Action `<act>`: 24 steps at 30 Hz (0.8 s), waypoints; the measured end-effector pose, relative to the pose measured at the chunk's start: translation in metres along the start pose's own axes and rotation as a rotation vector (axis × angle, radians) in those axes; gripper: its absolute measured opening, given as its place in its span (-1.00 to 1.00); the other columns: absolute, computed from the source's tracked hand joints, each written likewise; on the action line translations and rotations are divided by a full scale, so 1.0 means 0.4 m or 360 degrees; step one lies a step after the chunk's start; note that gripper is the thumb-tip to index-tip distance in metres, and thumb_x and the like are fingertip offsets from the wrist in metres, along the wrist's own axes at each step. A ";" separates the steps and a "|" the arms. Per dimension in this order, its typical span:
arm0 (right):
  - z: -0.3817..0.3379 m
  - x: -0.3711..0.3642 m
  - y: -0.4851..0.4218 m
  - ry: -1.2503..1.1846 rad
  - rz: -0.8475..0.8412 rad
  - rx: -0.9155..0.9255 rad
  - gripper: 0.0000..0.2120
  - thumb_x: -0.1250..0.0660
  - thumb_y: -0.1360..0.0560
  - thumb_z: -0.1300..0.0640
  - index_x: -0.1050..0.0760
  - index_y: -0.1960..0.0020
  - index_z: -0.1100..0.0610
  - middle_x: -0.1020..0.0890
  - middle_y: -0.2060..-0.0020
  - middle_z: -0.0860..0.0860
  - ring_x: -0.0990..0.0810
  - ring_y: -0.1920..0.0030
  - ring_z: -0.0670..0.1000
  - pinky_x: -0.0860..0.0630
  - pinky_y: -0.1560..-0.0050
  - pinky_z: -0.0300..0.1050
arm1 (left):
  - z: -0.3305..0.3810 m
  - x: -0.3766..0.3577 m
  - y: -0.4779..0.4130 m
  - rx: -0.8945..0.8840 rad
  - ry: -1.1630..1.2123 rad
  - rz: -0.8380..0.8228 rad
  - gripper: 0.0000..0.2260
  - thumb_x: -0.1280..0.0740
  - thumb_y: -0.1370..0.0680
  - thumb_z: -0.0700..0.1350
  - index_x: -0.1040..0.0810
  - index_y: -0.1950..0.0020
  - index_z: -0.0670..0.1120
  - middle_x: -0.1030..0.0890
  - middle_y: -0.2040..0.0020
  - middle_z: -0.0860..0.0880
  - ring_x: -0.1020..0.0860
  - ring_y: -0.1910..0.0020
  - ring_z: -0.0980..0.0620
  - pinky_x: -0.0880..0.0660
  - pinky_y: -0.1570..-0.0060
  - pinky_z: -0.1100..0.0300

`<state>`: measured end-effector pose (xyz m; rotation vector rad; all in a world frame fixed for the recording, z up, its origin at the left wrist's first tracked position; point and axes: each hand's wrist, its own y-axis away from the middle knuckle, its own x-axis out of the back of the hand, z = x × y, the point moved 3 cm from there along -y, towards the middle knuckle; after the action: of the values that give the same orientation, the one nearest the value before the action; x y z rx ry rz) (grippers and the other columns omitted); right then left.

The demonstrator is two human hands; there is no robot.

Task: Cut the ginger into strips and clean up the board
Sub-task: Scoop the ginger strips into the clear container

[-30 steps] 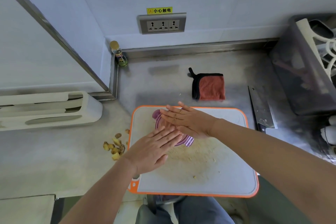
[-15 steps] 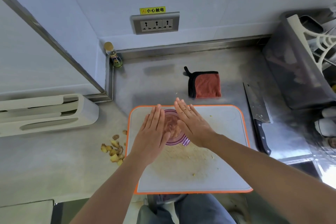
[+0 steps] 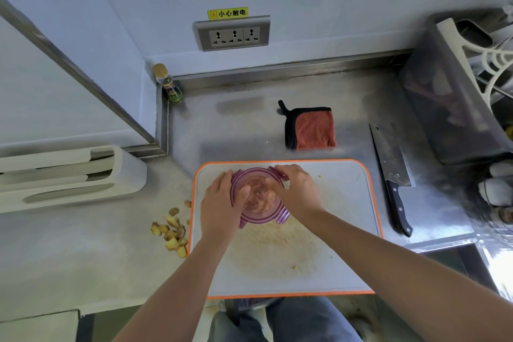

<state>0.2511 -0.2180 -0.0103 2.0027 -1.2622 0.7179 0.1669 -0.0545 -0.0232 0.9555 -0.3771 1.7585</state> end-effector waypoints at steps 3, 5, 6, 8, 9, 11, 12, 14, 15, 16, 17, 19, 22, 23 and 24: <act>0.000 -0.007 0.003 -0.0075 -0.0007 -0.0006 -0.56 -0.31 -0.52 -0.12 -0.50 -0.31 0.09 -0.57 -0.11 0.02 -0.57 -0.05 0.00 -0.50 -0.07 -0.10 | -0.005 0.002 -0.004 -0.0065 -0.0203 0.0026 -0.32 0.04 -0.47 0.34 -0.47 -0.37 -0.04 -0.53 -0.26 -0.07 -0.43 -0.22 -0.14 -0.34 -0.19 0.03; -0.004 -0.009 0.001 -0.0121 -0.0018 -0.0011 -0.57 -0.32 -0.53 -0.10 -0.51 -0.30 0.11 -0.56 -0.08 0.02 -0.56 0.00 -0.01 -0.49 -0.06 -0.11 | -0.008 0.004 -0.016 -0.0073 -0.0300 0.0009 -0.34 0.06 -0.47 0.35 -0.49 -0.34 0.01 -0.56 -0.18 -0.06 -0.45 -0.17 -0.14 -0.33 -0.15 0.03; -0.005 -0.007 -0.001 -0.0150 -0.0022 -0.0020 -0.58 -0.32 -0.52 -0.08 -0.51 -0.29 0.12 -0.56 -0.06 0.02 -0.56 0.01 -0.02 -0.50 -0.06 -0.11 | -0.008 0.005 -0.019 -0.0059 -0.0308 -0.0011 -0.33 0.07 -0.46 0.36 -0.49 -0.34 0.02 -0.56 -0.18 -0.05 -0.45 -0.17 -0.14 -0.33 -0.14 0.04; -0.009 0.000 -0.005 -0.0218 -0.0035 -0.0041 -0.61 -0.35 -0.52 -0.03 -0.53 -0.26 0.15 -0.57 -0.04 0.03 -0.55 0.04 -0.02 -0.49 -0.04 -0.14 | -0.007 0.007 -0.018 -0.0028 -0.0265 -0.0047 -0.30 0.08 -0.44 0.37 -0.49 -0.34 0.02 -0.55 -0.18 -0.06 -0.43 -0.17 -0.14 -0.33 -0.14 0.03; -0.010 0.003 -0.007 -0.0252 -0.0048 -0.0055 -0.63 -0.36 -0.51 -0.01 -0.54 -0.25 0.16 -0.57 -0.04 0.04 -0.55 0.04 -0.02 -0.48 -0.03 -0.16 | -0.005 0.010 -0.016 -0.0006 -0.0216 -0.0064 -0.29 0.08 -0.42 0.38 -0.49 -0.34 0.02 -0.54 -0.19 -0.07 -0.43 -0.17 -0.14 -0.34 -0.14 0.02; -0.012 0.008 -0.012 -0.0299 -0.0082 -0.0075 -0.65 -0.38 -0.50 0.01 -0.55 -0.22 0.17 -0.59 -0.03 0.04 -0.56 0.03 -0.01 -0.47 -0.02 -0.18 | -0.001 0.017 -0.013 0.0010 -0.0159 -0.0084 -0.27 0.09 -0.40 0.39 -0.50 -0.33 0.01 -0.54 -0.19 -0.08 -0.41 -0.17 -0.15 -0.36 -0.13 0.01; -0.014 0.009 -0.015 -0.0309 -0.0099 -0.0074 -0.66 -0.38 -0.50 0.02 -0.57 -0.20 0.17 -0.61 -0.03 0.04 -0.56 0.03 -0.01 -0.47 -0.02 -0.18 | 0.001 0.020 -0.013 0.0007 -0.0164 -0.0084 -0.26 0.09 -0.40 0.39 -0.51 -0.33 0.00 -0.54 -0.19 -0.09 -0.41 -0.17 -0.16 -0.37 -0.13 0.00; -0.015 0.014 -0.020 -0.0326 -0.0140 -0.0061 -0.71 -0.39 -0.50 0.04 -0.60 -0.15 0.17 -0.64 0.01 0.05 -0.57 0.05 0.01 -0.46 0.01 -0.18 | 0.007 0.024 -0.013 0.0012 -0.0214 -0.0076 -0.25 0.11 -0.39 0.38 -0.51 -0.33 0.00 -0.54 -0.19 -0.09 -0.41 -0.17 -0.17 -0.37 -0.12 0.00; -0.014 0.015 -0.021 -0.0333 -0.0166 -0.0057 -0.74 -0.38 -0.51 0.04 -0.62 -0.11 0.16 -0.64 0.03 0.05 -0.57 0.06 0.01 -0.46 0.02 -0.17 | 0.009 0.025 -0.013 0.0022 -0.0239 -0.0072 -0.24 0.12 -0.38 0.38 -0.51 -0.33 -0.01 -0.54 -0.19 -0.10 -0.40 -0.17 -0.17 -0.36 -0.12 0.01; -0.015 0.017 -0.022 -0.0341 -0.0189 -0.0055 -0.77 -0.37 -0.51 0.05 -0.62 -0.09 0.17 -0.65 0.04 0.06 -0.57 0.06 0.02 -0.46 0.03 -0.16 | 0.012 0.026 -0.011 0.0033 -0.0256 -0.0064 -0.23 0.12 -0.38 0.38 -0.51 -0.33 -0.01 -0.54 -0.19 -0.10 -0.41 -0.17 -0.17 -0.36 -0.12 0.01; -0.014 0.017 -0.022 -0.0353 -0.0209 -0.0068 -0.78 -0.36 -0.52 0.06 -0.63 -0.07 0.17 -0.65 0.05 0.06 -0.57 0.06 0.02 -0.45 0.03 -0.16 | 0.014 0.025 -0.009 0.0043 -0.0272 -0.0062 -0.23 0.13 -0.37 0.38 -0.51 -0.33 0.00 -0.54 -0.19 -0.10 -0.40 -0.18 -0.18 -0.36 -0.12 0.01; -0.018 0.017 -0.021 -0.0375 -0.0218 -0.0104 -0.79 -0.34 -0.53 0.07 -0.63 -0.07 0.17 -0.65 0.05 0.05 -0.57 0.05 0.01 -0.45 0.03 -0.16 | 0.019 0.026 -0.007 0.0063 -0.0313 -0.0077 -0.23 0.13 -0.38 0.39 -0.50 -0.33 0.00 -0.53 -0.19 -0.10 -0.40 -0.19 -0.17 -0.36 -0.12 0.00; -0.025 0.030 -0.021 -0.0231 -0.0261 0.0023 -0.74 -0.34 -0.54 0.06 -0.58 -0.18 0.14 -0.61 -0.03 0.06 -0.54 0.00 0.02 -0.46 -0.07 -0.09 | 0.018 0.030 -0.009 0.0113 -0.0405 -0.0124 -0.44 -0.08 -0.54 0.33 -0.49 -0.33 -0.01 -0.52 -0.19 -0.12 -0.39 -0.21 -0.17 -0.35 -0.15 0.00; -0.030 0.040 -0.020 -0.0127 -0.0334 0.0163 -0.62 -0.35 -0.53 0.02 -0.49 -0.31 0.09 -0.55 -0.17 0.07 -0.52 -0.11 0.02 -0.44 -0.16 -0.07 | 0.017 0.030 -0.011 0.0124 -0.0420 -0.0143 -0.52 -0.14 -0.58 0.26 -0.48 -0.34 -0.01 -0.52 -0.18 -0.12 -0.40 -0.21 -0.17 -0.36 -0.15 0.00; -0.033 0.052 -0.020 -0.0011 -0.0443 0.0331 -0.45 -0.37 -0.51 -0.03 -0.32 -0.45 0.02 -0.43 -0.33 0.03 -0.44 -0.26 0.00 -0.38 -0.27 -0.09 | 0.017 0.031 -0.013 0.0134 -0.0405 -0.0170 -0.55 -0.16 -0.59 0.24 -0.48 -0.33 -0.01 -0.54 -0.15 -0.11 -0.42 -0.20 -0.16 -0.39 -0.12 0.00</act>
<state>0.2651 -0.2167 0.0115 2.2923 -0.9161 0.7293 0.1729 -0.0487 -0.0105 1.2428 -0.4084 1.5702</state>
